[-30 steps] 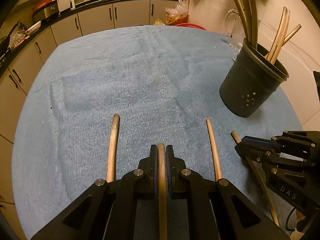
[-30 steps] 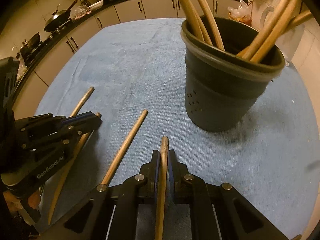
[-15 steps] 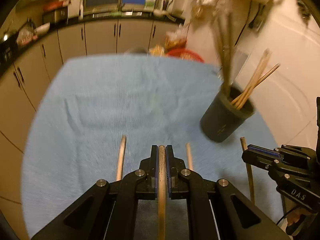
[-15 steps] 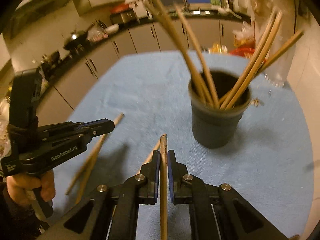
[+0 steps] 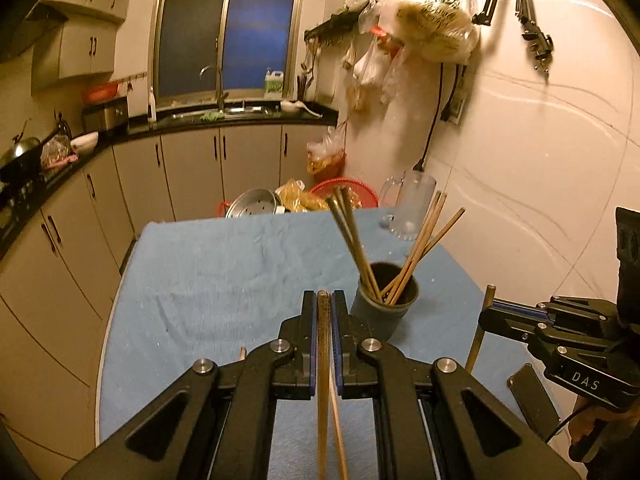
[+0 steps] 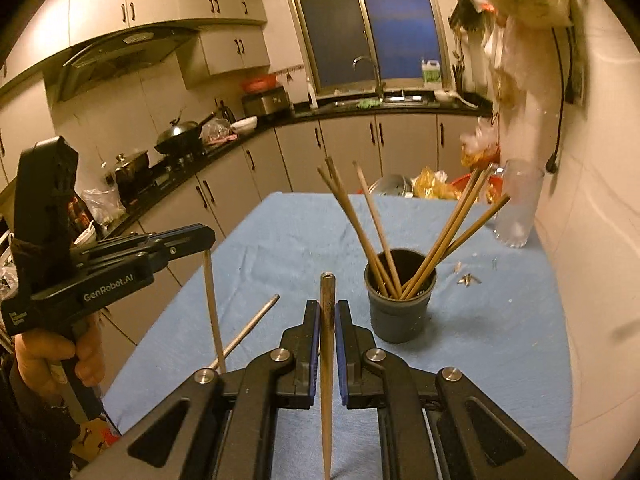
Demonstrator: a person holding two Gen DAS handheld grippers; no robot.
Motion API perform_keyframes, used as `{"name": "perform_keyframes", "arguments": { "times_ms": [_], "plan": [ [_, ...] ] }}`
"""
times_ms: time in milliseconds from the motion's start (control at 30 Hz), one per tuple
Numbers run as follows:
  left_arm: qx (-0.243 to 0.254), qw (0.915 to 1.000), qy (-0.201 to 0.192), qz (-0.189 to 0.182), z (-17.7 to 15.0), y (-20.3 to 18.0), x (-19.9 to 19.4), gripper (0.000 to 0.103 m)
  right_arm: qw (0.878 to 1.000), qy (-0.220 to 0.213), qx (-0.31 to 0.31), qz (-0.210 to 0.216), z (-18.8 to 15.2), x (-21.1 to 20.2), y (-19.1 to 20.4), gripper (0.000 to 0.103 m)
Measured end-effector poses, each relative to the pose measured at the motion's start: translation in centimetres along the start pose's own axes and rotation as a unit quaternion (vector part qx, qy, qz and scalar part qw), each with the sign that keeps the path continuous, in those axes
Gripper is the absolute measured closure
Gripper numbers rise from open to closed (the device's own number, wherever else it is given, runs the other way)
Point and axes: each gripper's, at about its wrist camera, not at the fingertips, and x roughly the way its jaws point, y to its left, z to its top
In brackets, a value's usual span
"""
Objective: Organize utensils
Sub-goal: 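Raise both held chopsticks upright and carry them above the black cup, then lower both held chopsticks down into the black cup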
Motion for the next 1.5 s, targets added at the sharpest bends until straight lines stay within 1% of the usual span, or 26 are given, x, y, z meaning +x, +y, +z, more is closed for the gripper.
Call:
{"name": "perform_keyframes", "arguments": {
  "times_ms": [233,400,667,1067,1500],
  "plan": [
    [0.008,0.9998,-0.02,0.004,0.8,-1.3,-1.4,0.096,1.0,-0.03,-0.003,-0.002,0.6,-2.6,0.3,0.095],
    [0.007,0.9995,-0.031,0.005,1.6,-1.6,-2.1,0.096,0.999,-0.042,-0.004,-0.004,1.2,-3.4,0.0,0.095],
    [0.011,0.9987,-0.05,0.007,2.4,-2.5,-1.9,0.096,0.999,-0.046,-0.007,-0.008,1.5,-3.9,-0.1,0.095],
    [0.018,0.9981,-0.058,0.012,2.8,-3.7,-1.2,0.096,0.998,-0.053,-0.001,-0.017,2.1,-4.9,-0.5,0.095],
    [0.023,0.9956,-0.088,0.025,3.2,-4.2,-1.8,0.096,0.997,-0.068,-0.002,-0.023,2.5,-6.1,-0.7,0.095]
  ]
}}
